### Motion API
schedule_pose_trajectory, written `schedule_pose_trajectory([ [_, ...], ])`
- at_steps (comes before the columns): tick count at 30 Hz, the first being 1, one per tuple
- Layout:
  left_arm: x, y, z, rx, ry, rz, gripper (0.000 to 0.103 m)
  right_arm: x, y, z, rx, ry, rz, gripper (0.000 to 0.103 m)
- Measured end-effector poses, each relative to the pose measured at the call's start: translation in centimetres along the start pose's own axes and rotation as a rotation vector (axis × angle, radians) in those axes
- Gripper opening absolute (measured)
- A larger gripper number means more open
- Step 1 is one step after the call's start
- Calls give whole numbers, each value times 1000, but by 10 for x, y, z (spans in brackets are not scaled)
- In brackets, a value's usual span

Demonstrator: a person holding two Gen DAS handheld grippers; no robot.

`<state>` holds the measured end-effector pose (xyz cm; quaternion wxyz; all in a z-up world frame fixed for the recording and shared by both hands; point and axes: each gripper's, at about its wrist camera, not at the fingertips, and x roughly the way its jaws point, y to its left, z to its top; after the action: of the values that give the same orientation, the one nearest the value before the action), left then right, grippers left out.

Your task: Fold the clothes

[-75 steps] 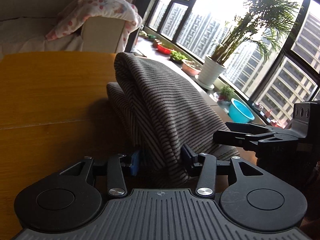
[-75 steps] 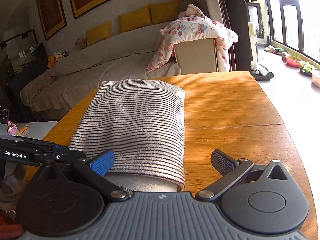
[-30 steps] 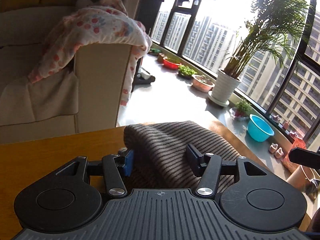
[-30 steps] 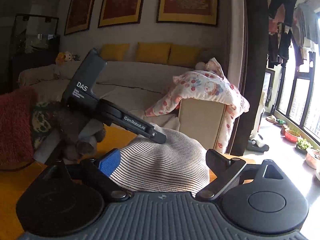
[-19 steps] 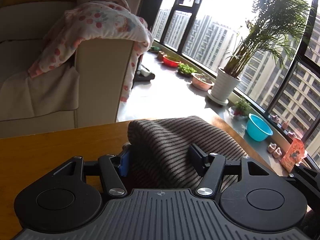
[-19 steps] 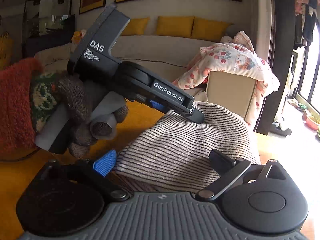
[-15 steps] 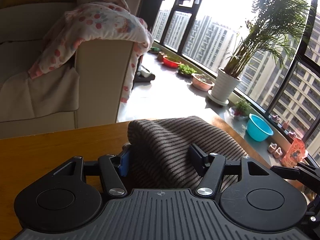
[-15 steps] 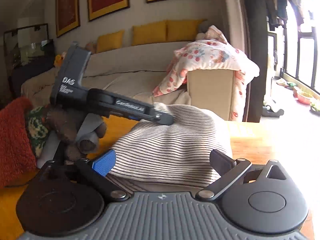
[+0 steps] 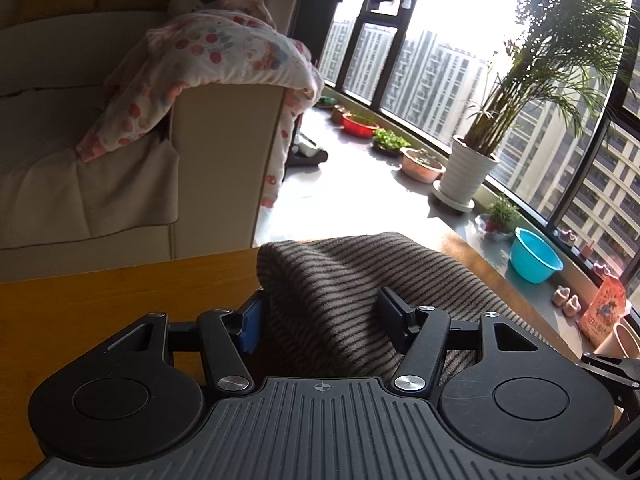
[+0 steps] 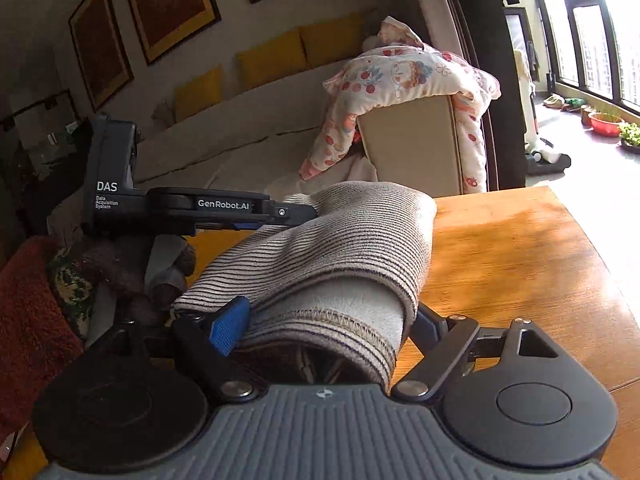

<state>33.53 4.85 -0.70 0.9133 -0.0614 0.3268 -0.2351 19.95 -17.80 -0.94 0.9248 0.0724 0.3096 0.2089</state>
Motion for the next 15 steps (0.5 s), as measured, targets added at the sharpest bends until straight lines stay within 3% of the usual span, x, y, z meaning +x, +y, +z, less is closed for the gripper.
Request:
schedule_pose_trajectory([
  [3,-2,-3,0,7,-6,17,66,13,-10,-14,33,51,-20,84],
  [9,-33,-10,-15,-26,-35,75,66,10,-6,-18,27,47,-41,89],
  [11,-55,-17,-27,-30,-47,104,68,0,-5,-21,33,33,-40,95],
  [12,-66,-20,-33,-32,-53,119,70,-6,-3,-24,29,23,-46,103],
  [15,-98,-32,-55,-47,-70,159,97,-27,3,-34,-8,-8,-81,103],
])
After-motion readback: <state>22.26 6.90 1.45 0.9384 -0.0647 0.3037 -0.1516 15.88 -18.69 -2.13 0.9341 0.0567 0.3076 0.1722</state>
